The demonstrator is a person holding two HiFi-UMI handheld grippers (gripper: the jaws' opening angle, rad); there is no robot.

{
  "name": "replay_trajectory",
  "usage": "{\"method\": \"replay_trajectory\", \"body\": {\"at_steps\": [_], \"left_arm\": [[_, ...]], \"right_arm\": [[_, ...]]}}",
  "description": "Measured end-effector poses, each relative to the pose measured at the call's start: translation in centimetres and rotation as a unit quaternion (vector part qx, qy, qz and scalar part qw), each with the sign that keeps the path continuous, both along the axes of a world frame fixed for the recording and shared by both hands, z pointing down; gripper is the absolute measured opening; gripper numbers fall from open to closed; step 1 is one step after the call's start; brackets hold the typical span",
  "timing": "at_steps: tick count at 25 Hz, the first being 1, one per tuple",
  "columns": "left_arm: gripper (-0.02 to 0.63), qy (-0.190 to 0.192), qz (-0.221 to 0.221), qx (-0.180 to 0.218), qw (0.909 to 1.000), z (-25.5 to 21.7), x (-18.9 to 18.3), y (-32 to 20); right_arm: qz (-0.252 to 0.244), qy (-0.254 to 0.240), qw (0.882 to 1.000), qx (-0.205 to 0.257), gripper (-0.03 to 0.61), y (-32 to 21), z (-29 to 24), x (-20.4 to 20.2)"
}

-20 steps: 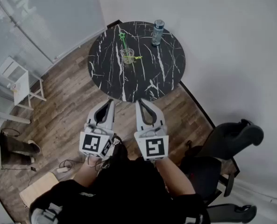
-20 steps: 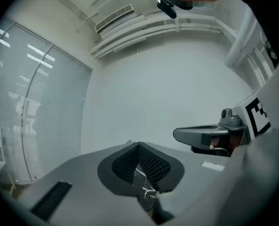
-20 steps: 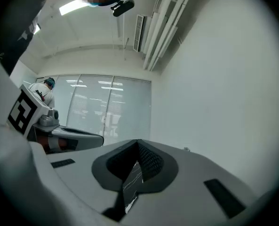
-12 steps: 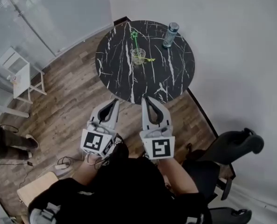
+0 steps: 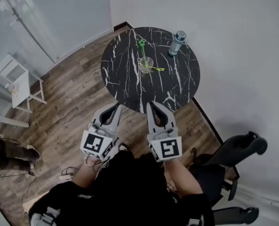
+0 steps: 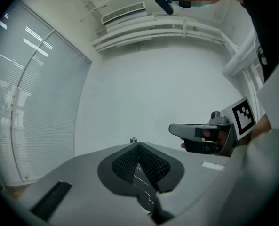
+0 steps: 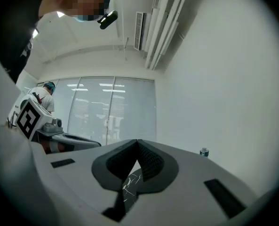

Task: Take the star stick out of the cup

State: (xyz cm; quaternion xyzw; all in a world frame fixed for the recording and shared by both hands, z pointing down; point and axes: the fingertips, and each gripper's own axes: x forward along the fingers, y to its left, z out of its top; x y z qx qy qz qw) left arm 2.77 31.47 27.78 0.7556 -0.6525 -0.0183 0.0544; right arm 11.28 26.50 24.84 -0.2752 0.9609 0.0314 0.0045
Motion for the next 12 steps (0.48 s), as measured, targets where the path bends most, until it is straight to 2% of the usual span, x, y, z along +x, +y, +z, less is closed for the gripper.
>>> {"method": "replay_trajectory", "body": {"at_steps": [7, 12], "left_arm": [[-0.002, 0.009, 0.032, -0.025, 0.9991, 2.2, -2.4, -1.4], [-0.002, 0.013, 0.064, -0.041, 0.997, 3.9, -3.3, -4.2]], "right_arm": [[0.022, 0.028, 0.999, -0.012, -0.005, -1.4, 2.0, -1.4], [0.049, 0.04, 0.998, -0.03, -0.005, -4.2, 4.5, -2.0]]}}
